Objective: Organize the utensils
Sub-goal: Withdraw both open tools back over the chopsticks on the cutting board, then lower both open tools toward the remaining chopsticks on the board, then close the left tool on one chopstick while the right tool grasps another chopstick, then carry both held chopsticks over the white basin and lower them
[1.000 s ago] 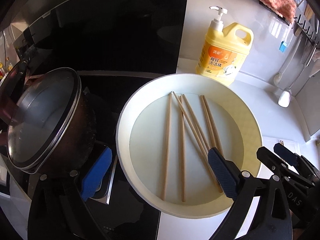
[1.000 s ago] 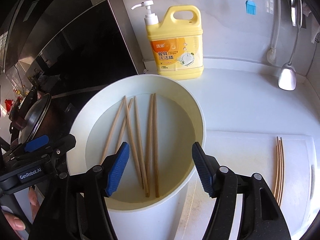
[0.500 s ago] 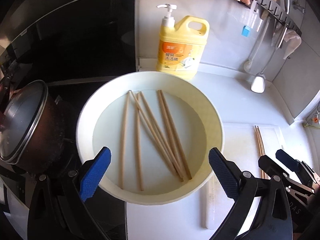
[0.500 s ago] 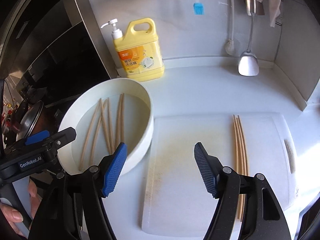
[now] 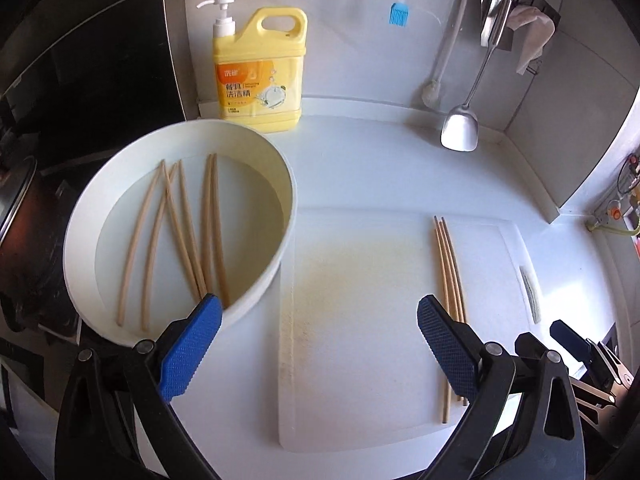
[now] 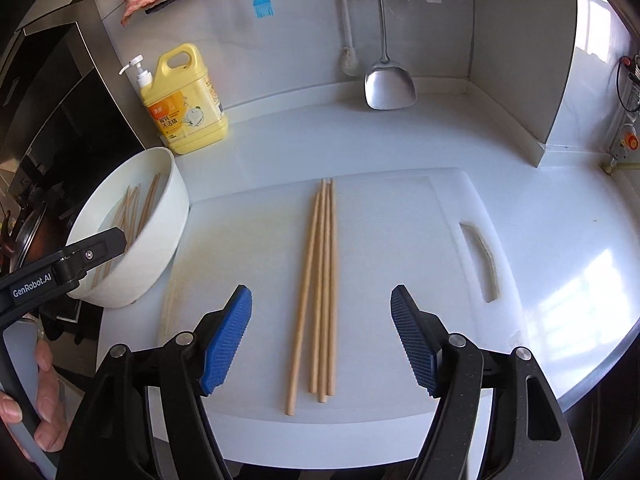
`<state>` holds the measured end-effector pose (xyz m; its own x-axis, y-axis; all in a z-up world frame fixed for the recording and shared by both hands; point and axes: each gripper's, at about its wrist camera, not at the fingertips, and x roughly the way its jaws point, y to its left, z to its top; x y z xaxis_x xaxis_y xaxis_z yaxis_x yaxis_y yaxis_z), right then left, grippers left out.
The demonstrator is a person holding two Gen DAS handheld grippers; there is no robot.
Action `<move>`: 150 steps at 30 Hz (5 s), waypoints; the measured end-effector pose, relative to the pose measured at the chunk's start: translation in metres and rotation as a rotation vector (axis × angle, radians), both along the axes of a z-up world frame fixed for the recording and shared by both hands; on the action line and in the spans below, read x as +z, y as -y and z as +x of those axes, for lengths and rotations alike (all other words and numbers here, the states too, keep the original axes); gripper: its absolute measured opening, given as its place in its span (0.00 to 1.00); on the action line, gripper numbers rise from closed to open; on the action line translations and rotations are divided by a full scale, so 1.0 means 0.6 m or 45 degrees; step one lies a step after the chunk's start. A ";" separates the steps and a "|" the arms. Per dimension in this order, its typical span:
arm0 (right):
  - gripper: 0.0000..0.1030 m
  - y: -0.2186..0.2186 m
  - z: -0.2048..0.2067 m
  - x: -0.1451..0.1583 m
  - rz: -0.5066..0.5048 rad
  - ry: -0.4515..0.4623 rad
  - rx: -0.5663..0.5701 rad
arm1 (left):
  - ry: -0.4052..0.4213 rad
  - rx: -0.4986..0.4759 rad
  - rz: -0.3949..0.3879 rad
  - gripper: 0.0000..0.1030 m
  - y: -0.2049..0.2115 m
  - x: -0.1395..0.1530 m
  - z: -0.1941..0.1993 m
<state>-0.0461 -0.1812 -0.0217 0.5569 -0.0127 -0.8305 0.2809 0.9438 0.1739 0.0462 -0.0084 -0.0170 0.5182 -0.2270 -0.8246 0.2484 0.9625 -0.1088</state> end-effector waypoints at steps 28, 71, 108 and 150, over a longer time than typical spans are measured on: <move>0.67 0.097 0.026 -0.135 0.005 0.137 0.094 | 0.063 0.231 0.060 0.94 0.076 -0.133 -0.070; 0.67 0.059 0.044 -0.150 -0.198 0.074 0.195 | 0.088 0.201 0.037 0.94 0.099 -0.145 -0.072; 0.66 0.152 0.040 -0.166 -0.214 0.088 0.197 | 0.060 0.123 0.120 0.94 0.170 -0.182 -0.079; 0.06 0.131 0.060 -0.158 -0.074 0.098 0.373 | -0.022 0.090 0.027 0.07 0.182 -0.176 -0.062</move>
